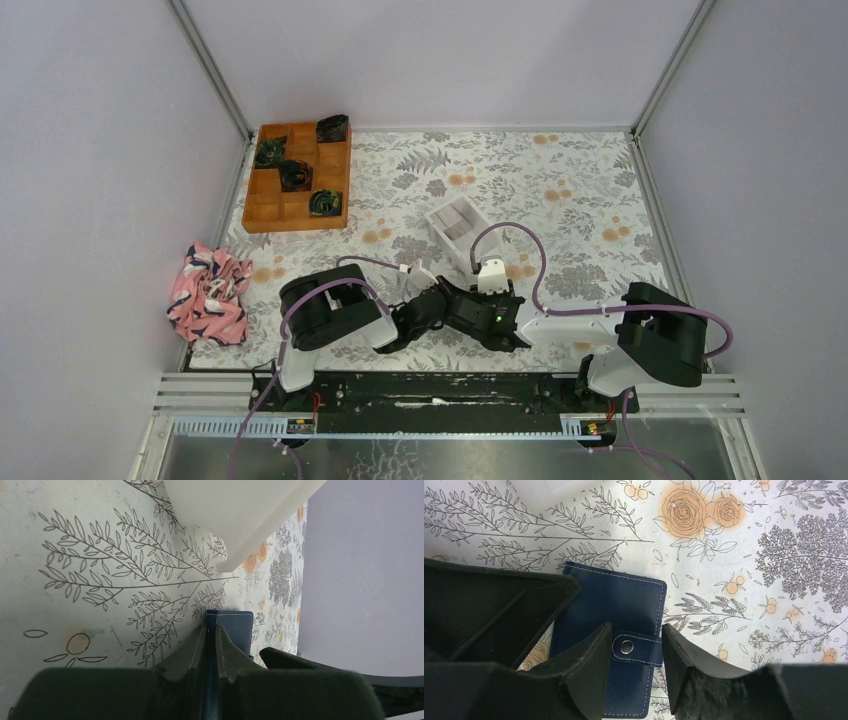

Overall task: Put the credit cards into the card holder
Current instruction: Open the card holder at the center of the board.

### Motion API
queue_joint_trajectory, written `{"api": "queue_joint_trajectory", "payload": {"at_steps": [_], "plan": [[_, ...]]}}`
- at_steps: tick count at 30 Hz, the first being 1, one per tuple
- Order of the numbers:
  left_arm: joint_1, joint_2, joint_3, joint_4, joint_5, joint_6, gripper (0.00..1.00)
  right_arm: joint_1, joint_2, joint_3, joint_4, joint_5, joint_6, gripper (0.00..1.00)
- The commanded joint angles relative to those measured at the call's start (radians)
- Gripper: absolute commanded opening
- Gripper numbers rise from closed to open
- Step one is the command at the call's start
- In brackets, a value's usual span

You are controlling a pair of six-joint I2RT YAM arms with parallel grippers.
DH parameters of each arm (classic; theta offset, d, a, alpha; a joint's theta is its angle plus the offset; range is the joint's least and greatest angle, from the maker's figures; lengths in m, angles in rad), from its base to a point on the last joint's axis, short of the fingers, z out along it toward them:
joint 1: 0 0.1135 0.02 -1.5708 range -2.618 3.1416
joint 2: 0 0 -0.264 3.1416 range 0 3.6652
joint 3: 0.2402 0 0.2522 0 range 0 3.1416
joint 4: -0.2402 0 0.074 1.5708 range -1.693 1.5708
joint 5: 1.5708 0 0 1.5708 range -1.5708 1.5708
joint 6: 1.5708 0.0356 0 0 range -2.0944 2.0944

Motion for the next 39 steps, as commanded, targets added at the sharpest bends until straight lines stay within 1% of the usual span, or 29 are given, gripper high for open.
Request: {"api": "queue_joint_trajectory", "payload": {"at_steps": [1, 10, 16, 25, 30, 37, 39], "plan": [[0.003, 0.102, -0.11, -0.498, 0.011, 0.059, 0.14, 0.033, 0.026, 0.05, -0.12, 0.044, 0.047, 0.49], [0.007, 0.113, -0.123, -0.478, 0.008, 0.038, 0.13, 0.078, 0.096, 0.079, -0.133, 0.03, 0.084, 0.51], [0.009, 0.12, -0.128, -0.469, 0.01, 0.023, 0.12, 0.093, 0.095, 0.049, -0.166, 0.024, 0.152, 0.49], [0.008, 0.118, -0.134, -0.468, 0.002, -0.003, 0.11, 0.098, 0.071, -0.005, -0.181, 0.025, 0.234, 0.32], [0.009, 0.132, -0.152, -0.443, 0.006, -0.026, 0.11, 0.098, 0.018, -0.032, -0.182, 0.042, 0.261, 0.2], [0.014, 0.135, -0.202, -0.399, 0.001, -0.068, 0.11, 0.099, -0.13, -0.078, -0.161, 0.056, 0.272, 0.13], [0.017, 0.135, -0.217, -0.384, 0.0, -0.078, 0.1, 0.099, -0.186, -0.094, -0.141, 0.056, 0.261, 0.12]]}}
